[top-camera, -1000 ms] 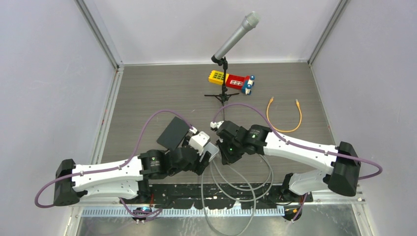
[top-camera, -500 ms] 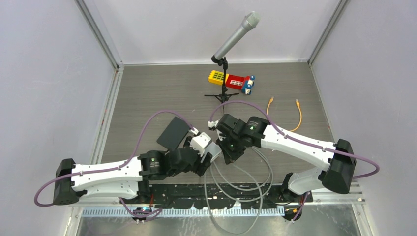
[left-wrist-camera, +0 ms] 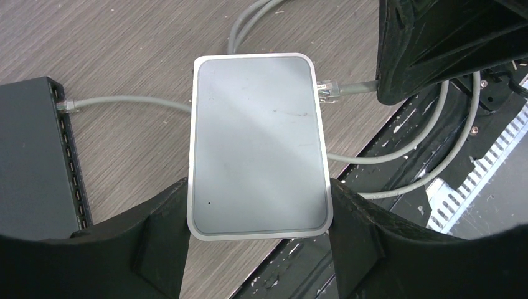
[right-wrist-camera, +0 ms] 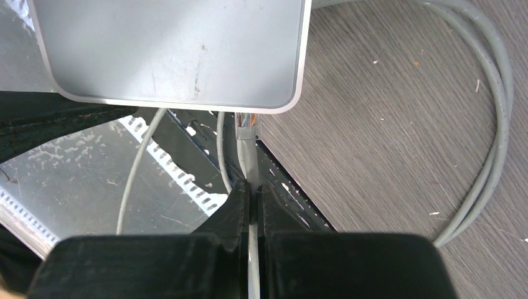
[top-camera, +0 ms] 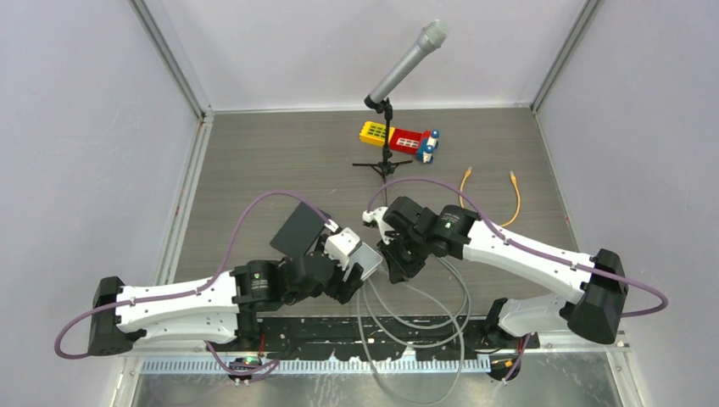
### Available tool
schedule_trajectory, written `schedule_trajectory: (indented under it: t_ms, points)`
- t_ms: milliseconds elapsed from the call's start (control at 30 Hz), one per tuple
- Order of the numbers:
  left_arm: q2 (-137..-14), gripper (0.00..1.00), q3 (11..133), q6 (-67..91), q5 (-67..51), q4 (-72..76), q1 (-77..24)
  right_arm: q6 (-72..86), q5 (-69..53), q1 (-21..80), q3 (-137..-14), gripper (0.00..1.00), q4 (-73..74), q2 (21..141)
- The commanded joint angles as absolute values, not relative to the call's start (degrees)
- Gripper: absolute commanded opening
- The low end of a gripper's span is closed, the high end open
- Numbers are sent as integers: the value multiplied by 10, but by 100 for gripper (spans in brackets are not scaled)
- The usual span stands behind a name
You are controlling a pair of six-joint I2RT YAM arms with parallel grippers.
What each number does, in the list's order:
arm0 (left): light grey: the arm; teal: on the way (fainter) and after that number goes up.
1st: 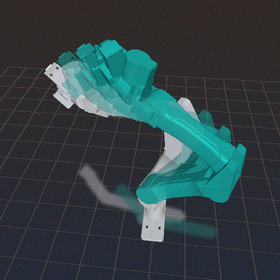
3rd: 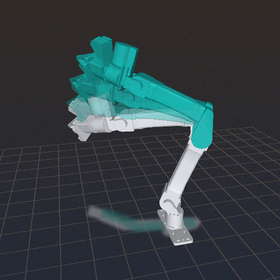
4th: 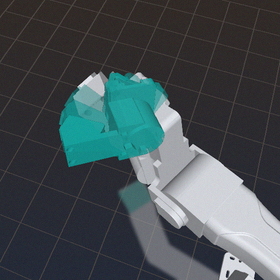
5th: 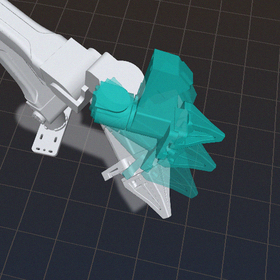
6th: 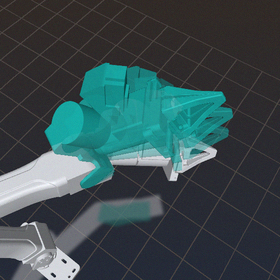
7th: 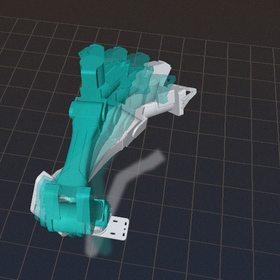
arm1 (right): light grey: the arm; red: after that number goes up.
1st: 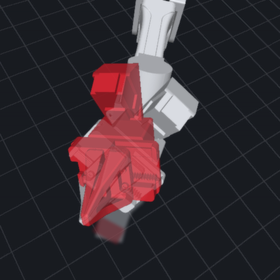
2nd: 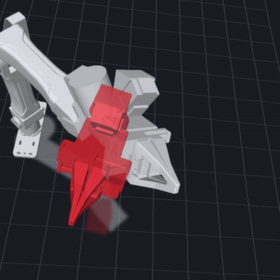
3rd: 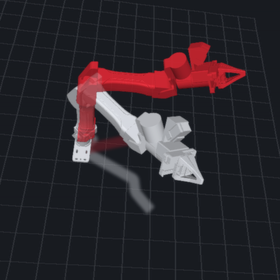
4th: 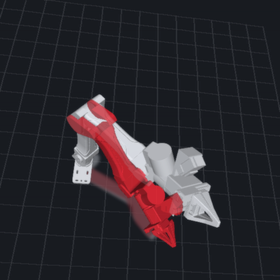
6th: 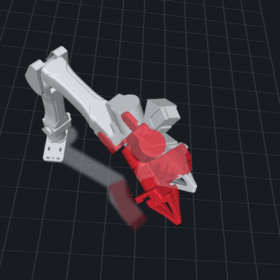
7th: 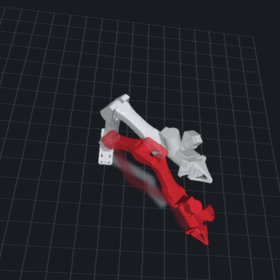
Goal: Insert the plug into the switch port
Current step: Insert the connector into the switch port.
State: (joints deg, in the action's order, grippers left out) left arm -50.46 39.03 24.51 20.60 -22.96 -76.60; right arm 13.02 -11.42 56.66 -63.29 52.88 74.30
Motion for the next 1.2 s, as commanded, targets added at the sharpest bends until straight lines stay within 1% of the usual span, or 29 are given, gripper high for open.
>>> schedule_trajectory:
  t_ms: [0, 167, 400, 567, 1067, 1167]
  points:
    - [-491, 0, 397, 244, 25, -127, -806, 146, -46, 549, -612, 0, 291, 719]
    - [-507, 0, 395, 243, 25, -118, -806, 199, -36, 550, -577, 0, 220, 704]
    - [-524, 0, 392, 246, 18, -94, -806, 257, 42, 551, -538, 0, 147, 680]
    - [-533, 0, 390, 248, 12, -83, -806, 281, 72, 552, -530, 1, 134, 671]
    - [-564, 0, 400, 246, 2, -65, -812, 290, 64, 567, -573, 0, 120, 702]
    - [-567, 0, 402, 245, -19, -64, -814, 282, 65, 567, -577, 0, 123, 704]
